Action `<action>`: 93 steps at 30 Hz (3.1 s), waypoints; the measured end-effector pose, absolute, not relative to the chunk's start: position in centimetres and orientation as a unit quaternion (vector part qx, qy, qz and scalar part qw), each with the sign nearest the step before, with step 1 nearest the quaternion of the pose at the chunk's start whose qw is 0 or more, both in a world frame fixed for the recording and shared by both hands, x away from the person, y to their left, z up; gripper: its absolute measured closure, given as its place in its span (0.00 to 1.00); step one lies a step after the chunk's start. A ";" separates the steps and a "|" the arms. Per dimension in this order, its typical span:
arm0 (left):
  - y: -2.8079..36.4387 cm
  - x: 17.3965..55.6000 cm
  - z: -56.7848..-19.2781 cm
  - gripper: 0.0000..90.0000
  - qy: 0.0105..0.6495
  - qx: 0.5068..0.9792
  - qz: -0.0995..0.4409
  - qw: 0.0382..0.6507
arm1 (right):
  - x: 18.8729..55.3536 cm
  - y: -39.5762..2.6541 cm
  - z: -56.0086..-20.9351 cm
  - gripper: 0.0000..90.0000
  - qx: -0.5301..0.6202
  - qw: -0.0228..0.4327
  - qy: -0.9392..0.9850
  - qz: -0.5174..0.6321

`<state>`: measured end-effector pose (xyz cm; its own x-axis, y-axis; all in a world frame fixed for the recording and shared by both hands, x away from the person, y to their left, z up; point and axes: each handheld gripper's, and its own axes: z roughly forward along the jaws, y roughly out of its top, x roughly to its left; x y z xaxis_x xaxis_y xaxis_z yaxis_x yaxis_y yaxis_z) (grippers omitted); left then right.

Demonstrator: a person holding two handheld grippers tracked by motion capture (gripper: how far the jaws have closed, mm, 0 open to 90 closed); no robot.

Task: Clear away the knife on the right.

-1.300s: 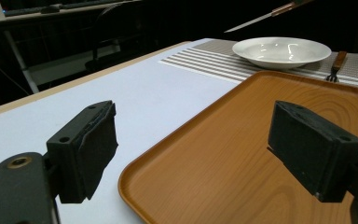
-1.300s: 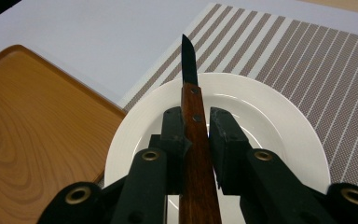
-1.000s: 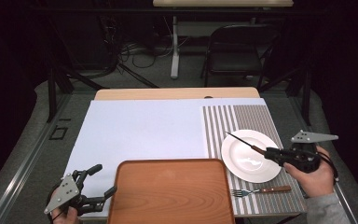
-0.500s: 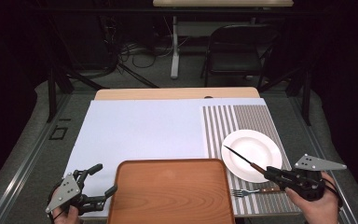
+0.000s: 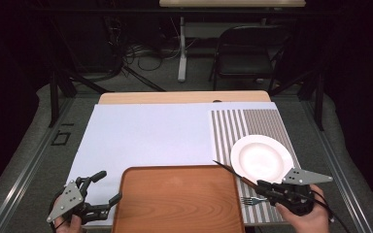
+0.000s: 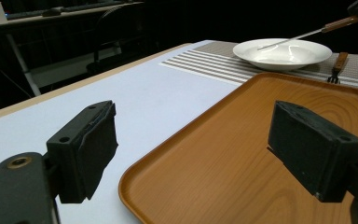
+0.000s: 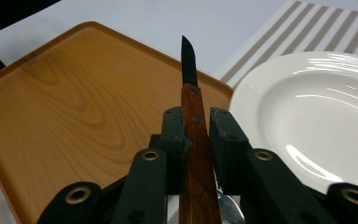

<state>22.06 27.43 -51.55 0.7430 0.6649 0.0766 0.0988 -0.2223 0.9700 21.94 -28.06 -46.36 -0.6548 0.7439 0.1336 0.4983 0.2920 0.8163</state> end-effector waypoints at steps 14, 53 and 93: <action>27.5 22.0 -51.6 0.17 0.257 0.742 0.250 0.566 | 22.3 -24.1 -48.4 0.85 0.373 0.116 0.813 0.432; 27.3 21.9 -51.7 0.17 0.250 0.750 0.248 0.560 | 20.5 -20.5 -53.6 0.84 0.430 0.074 0.829 0.351; 27.6 21.7 -51.8 0.17 0.258 0.747 0.249 0.559 | 23.5 -16.5 -54.8 1.00 0.343 0.084 0.867 0.352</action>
<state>21.70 27.57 -51.77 0.7425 0.6647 0.0831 0.1079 -0.2411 0.9645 23.46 -16.48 -54.78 -0.7510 0.6532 0.0963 0.5352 0.5169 0.6681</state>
